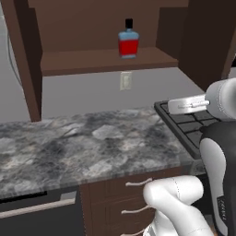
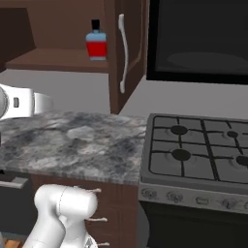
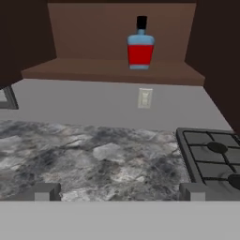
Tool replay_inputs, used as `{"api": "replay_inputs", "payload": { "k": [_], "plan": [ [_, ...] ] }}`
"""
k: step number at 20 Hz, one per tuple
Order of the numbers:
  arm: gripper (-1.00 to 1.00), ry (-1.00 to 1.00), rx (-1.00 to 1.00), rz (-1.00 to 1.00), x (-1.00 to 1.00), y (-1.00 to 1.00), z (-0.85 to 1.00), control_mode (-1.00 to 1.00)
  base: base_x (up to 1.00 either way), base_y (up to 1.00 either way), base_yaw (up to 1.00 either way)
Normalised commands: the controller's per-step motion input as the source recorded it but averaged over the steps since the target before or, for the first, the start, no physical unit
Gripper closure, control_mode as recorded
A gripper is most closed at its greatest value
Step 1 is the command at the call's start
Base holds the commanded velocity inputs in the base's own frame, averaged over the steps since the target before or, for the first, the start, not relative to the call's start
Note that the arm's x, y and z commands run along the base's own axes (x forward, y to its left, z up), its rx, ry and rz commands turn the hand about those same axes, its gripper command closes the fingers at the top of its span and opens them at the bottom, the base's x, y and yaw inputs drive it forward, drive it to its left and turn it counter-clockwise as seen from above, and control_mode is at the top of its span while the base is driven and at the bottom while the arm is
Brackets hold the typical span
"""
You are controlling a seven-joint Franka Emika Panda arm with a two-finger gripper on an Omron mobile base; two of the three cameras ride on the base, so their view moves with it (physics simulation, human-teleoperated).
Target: Sort all alcoholic drinks to one cabinet, and non-alcoholic drinks to the other.
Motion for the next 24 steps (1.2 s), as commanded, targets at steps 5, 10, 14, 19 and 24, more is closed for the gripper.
{"api": "replay_inputs", "payload": {
  "k": [5,10,14,19,24],
  "plan": [
    [-1.00,0.00,0.00,0.00,0.00,0.00,0.00,1.00,-0.45,-0.33,-0.03],
    [-1.00,0.00,0.00,0.00,0.00,0.00,0.00,1.00,-0.26,-0.62,-0.01],
    [-1.00,0.00,0.00,0.00,0.00,0.00,0.00,1.00,-0.27,-0.75,0.00],
    [-1.00,0.00,0.00,0.00,0.00,0.00,0.00,1.00,-0.38,-0.77,0.00],
    [-1.00,0.00,0.00,0.00,0.00,0.00,0.00,1.00,-0.41,-0.77,0.00]
  ]
}}
